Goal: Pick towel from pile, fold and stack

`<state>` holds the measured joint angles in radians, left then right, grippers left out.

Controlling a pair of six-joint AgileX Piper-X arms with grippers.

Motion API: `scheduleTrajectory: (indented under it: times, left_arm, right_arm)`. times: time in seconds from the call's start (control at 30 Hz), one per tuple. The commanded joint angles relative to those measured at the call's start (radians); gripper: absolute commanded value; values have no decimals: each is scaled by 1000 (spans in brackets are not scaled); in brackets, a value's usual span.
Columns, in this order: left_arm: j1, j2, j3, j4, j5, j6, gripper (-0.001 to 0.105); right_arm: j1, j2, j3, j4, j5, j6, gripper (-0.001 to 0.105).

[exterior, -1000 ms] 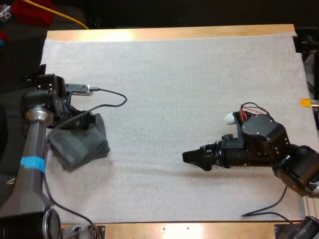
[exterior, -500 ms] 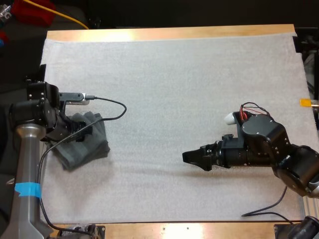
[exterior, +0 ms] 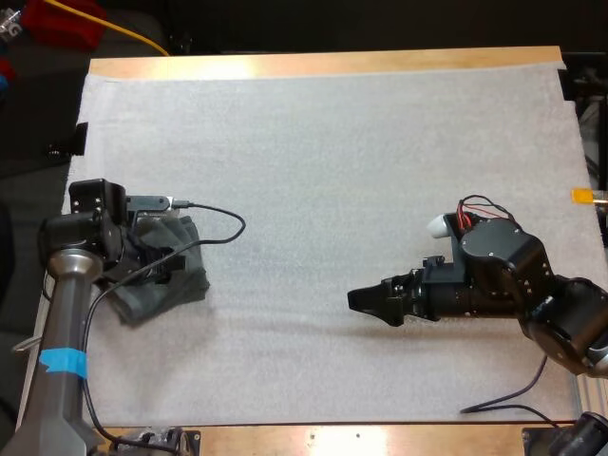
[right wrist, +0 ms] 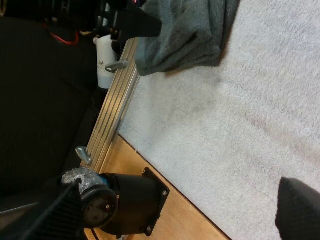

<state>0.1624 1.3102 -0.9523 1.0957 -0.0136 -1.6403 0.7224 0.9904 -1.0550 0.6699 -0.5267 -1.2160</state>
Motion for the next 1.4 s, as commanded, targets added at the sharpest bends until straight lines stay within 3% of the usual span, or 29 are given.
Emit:
scheduleTrajectory:
  times: [0.0,0.47,0.7,1.13,1.2,1.37]
  left_arm:
    - [-4,7,1,-26,-13,-20,68]
    - [-4,246,3,-20,-13,-27,68]
    - [-4,258,-3,-20,-13,-15,68]
    - [-4,23,-124,6,-4,-15,68]
    - [-4,-23,-131,7,16,-15,68]
    - [-4,-162,-131,7,153,-19,68]
  right_arm:
    - [2,-6,-7,0,-8,-14,75]
    - [2,-6,-7,0,-8,-14,75]
    - [2,-6,-7,0,-8,-14,75]
    - [2,-6,-7,-7,-8,-14,75]
    - [2,-6,-7,-13,-8,-14,75]
    - [2,-6,-7,-34,-8,-22,75]
